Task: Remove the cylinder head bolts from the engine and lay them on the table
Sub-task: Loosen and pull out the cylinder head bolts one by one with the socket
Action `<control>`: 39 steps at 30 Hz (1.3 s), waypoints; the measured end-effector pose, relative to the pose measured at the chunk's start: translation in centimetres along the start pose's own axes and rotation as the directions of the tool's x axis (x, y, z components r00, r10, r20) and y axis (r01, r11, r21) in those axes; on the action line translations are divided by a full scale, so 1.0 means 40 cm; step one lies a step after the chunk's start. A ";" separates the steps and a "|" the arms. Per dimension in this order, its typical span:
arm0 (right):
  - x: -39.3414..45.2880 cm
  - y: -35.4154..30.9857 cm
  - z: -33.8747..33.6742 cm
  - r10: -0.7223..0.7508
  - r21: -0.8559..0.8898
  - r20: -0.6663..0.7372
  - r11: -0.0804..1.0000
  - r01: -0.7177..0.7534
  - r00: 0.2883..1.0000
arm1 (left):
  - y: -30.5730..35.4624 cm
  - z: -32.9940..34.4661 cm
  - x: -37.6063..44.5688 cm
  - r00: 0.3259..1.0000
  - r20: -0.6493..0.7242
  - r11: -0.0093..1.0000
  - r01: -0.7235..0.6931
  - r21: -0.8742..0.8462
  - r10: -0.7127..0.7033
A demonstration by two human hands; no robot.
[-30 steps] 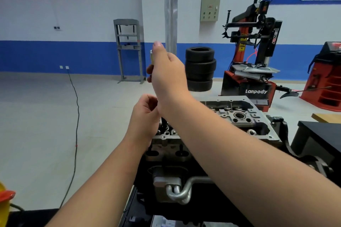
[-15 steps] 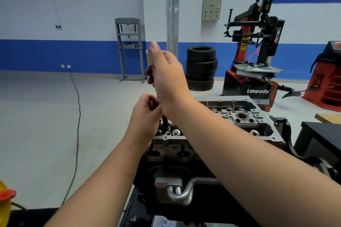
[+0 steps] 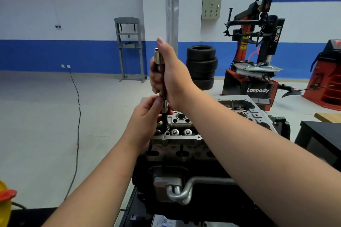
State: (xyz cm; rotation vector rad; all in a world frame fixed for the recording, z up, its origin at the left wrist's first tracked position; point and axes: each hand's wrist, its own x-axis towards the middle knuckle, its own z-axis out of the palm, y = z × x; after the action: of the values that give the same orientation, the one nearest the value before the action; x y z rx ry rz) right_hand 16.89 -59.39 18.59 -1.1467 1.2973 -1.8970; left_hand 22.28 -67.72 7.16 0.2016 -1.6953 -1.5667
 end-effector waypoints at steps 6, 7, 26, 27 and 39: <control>-0.035 0.055 -0.053 -0.154 -0.394 -0.197 0.917 0.066 0.968 | 0.008 0.010 0.001 0.999 -0.048 0.998 -0.004 0.056 0.007; -0.042 0.059 -0.075 -0.185 -0.445 -0.206 0.892 0.076 0.961 | 0.011 0.013 0.002 0.999 -0.046 0.997 -0.001 0.077 0.005; -0.098 0.154 -0.149 0.108 -0.989 -0.051 0.132 -0.065 0.993 | 0.147 0.022 0.069 0.977 -0.204 0.925 -0.025 -0.379 -0.057; -0.095 0.161 -0.136 0.093 -0.993 -0.057 0.098 -0.066 0.994 | 0.132 0.008 0.063 0.967 -0.240 0.924 -0.009 -0.382 -0.090; -0.041 0.185 -0.073 0.052 -0.983 -0.145 0.107 -0.150 0.988 | 0.014 -0.048 0.048 0.830 -0.501 0.911 0.019 -0.412 -0.244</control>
State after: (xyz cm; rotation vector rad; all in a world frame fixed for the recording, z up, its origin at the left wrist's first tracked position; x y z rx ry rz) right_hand 15.00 -59.49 10.70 -1.4461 2.8144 -0.6496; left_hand 22.46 -70.23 8.33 0.5177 -0.9168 -1.7104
